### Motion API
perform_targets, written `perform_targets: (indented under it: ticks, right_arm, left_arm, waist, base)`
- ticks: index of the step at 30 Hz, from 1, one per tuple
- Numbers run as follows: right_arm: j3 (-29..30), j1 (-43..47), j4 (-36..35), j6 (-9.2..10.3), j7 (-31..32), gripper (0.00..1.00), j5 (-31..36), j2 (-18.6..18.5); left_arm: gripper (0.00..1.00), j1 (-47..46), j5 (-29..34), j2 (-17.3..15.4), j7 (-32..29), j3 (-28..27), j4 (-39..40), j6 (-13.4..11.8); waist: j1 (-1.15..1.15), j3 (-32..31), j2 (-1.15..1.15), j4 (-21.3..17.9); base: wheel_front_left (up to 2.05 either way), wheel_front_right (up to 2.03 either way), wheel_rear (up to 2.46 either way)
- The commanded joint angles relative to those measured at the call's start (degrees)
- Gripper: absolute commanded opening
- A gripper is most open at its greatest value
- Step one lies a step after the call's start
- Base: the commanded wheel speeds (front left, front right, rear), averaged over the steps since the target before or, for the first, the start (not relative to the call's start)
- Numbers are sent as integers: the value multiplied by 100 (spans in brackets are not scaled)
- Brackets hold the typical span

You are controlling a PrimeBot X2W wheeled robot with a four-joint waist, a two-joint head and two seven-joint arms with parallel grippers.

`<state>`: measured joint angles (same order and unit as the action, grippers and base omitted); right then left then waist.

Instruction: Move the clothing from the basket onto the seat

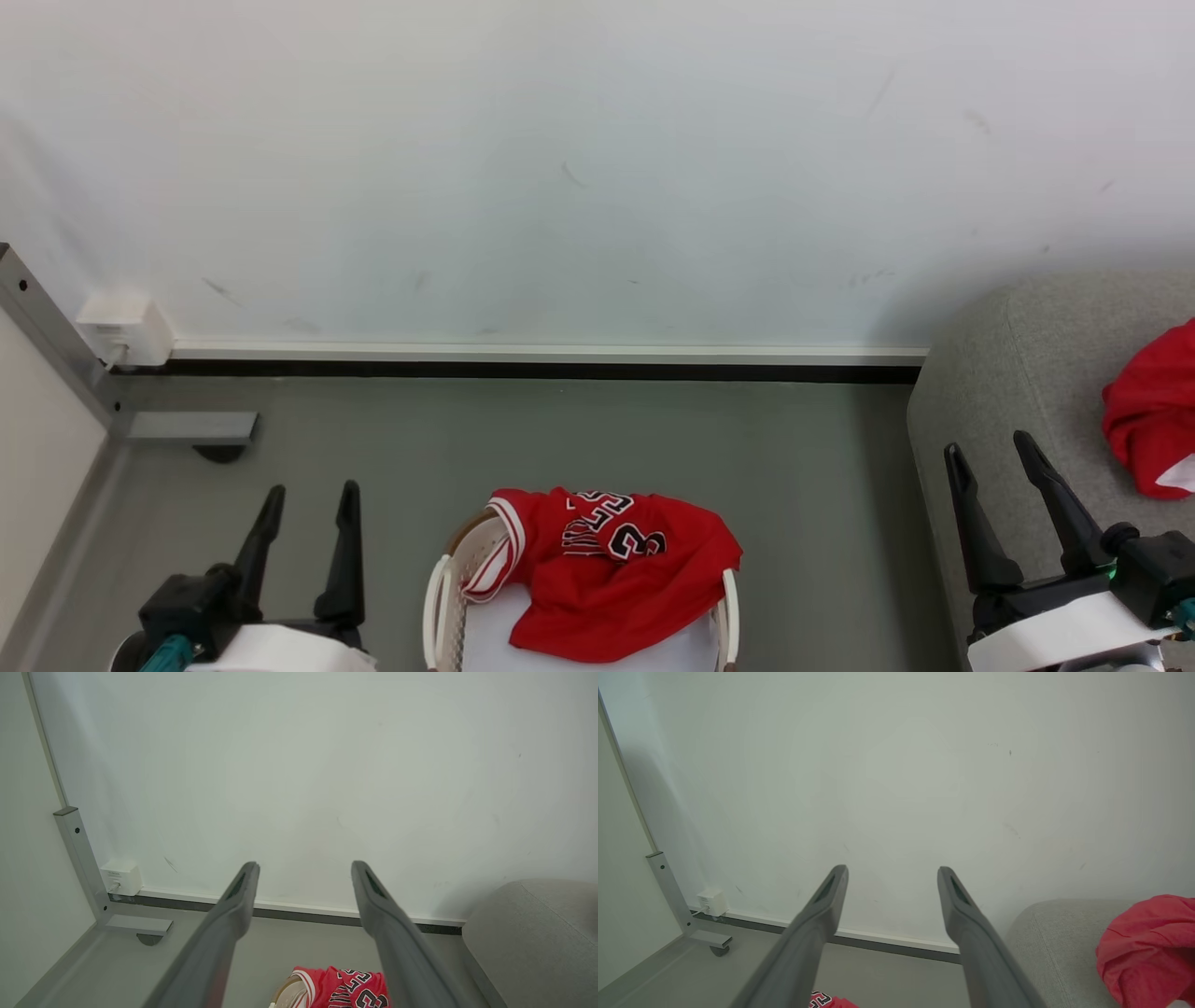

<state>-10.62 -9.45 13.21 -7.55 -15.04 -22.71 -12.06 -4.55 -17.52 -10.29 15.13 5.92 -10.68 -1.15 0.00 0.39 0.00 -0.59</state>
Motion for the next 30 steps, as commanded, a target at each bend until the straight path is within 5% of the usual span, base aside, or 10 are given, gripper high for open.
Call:
perform_targets:
  ticks: [1,14,30]
  right_arm:
    - [17,-44,-12,13,-18,100,43,9]
    - [68,-246,-49,13,-18,100,-5,-87]
    - [185,-999,-198,13,-18,100,-8,-157]
  left_arm:
    - [100,2,115,25,3,-48,-31,43]
    - [100,-197,413,295,3,-300,-140,359]
    - [100,-1121,649,415,3,-228,-509,616]
  waist:
    - [0,1,0,-9]
    - [0,271,0,-160]
    - [0,1467,0,-584]
  base:
    - [0,0,0]
    - [0,0,0]
    - [0,0,0]
